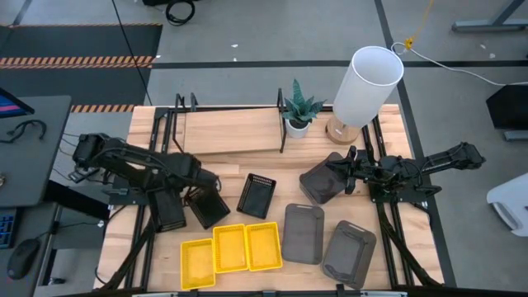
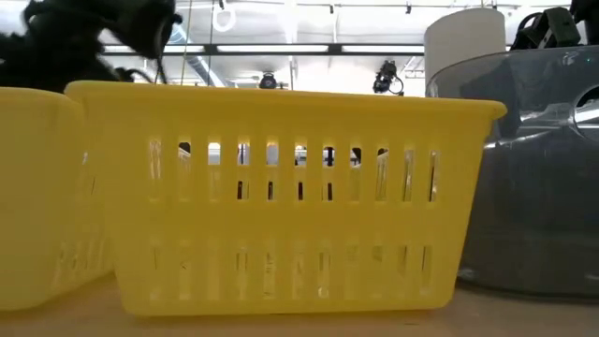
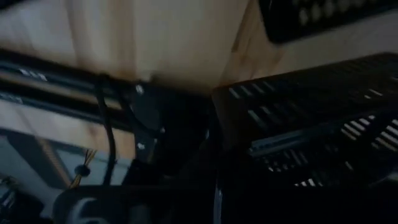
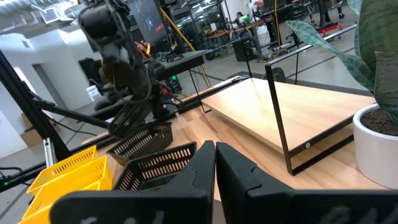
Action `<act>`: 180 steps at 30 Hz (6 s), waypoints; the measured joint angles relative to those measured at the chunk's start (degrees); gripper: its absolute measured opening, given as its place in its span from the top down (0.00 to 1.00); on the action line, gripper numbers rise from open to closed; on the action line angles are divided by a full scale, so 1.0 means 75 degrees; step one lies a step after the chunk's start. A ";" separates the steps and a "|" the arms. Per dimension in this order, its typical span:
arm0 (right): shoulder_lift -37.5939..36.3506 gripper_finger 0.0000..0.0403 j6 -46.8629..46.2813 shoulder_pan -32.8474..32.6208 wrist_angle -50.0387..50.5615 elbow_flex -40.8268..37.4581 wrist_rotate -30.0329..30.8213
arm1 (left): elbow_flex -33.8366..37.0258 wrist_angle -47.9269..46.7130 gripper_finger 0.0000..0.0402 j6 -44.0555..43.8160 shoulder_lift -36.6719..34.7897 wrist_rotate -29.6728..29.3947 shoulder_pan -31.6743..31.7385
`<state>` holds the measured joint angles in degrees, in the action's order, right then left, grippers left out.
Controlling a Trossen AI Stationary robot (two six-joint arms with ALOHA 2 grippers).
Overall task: Stack baskets on shelf by color
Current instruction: Stack the left black bin on the middle black bin, then stack the right black bin on the black bin
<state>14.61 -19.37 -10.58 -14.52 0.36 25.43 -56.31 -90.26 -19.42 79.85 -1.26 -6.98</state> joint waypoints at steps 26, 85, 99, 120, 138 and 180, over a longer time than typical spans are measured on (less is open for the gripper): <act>0.0000 0.95 0.0000 0.0001 -0.0003 0.0001 -0.0002 | -0.2189 0.0437 0.97 -0.0874 -0.0093 -0.0310 0.1819; -0.0003 0.95 0.0000 0.0000 -0.0063 0.0000 0.0000 | -0.2186 0.1125 0.95 -0.1008 0.2024 0.0391 0.0728; 0.0000 0.95 0.0000 -0.0002 -0.0055 0.0001 0.0000 | -0.2192 0.0777 0.65 -0.0920 0.2024 0.0387 0.0784; 0.0000 0.95 0.0000 -0.0001 -0.0052 0.0001 0.0000 | -0.1967 0.6517 0.71 0.2749 0.2021 -0.1743 0.0605; 0.0000 0.95 0.0000 0.0000 -0.0051 0.0002 -0.0001 | -0.0916 1.0379 0.71 0.5079 0.2018 -0.0617 0.0886; 0.0000 0.95 0.0000 -0.0002 -0.0055 0.0002 0.0000 | -0.1085 0.9359 0.90 0.4370 0.3525 0.0522 0.1853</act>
<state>14.61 -19.38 -10.59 -14.94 0.37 25.43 -64.45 -20.07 13.36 106.28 2.66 6.92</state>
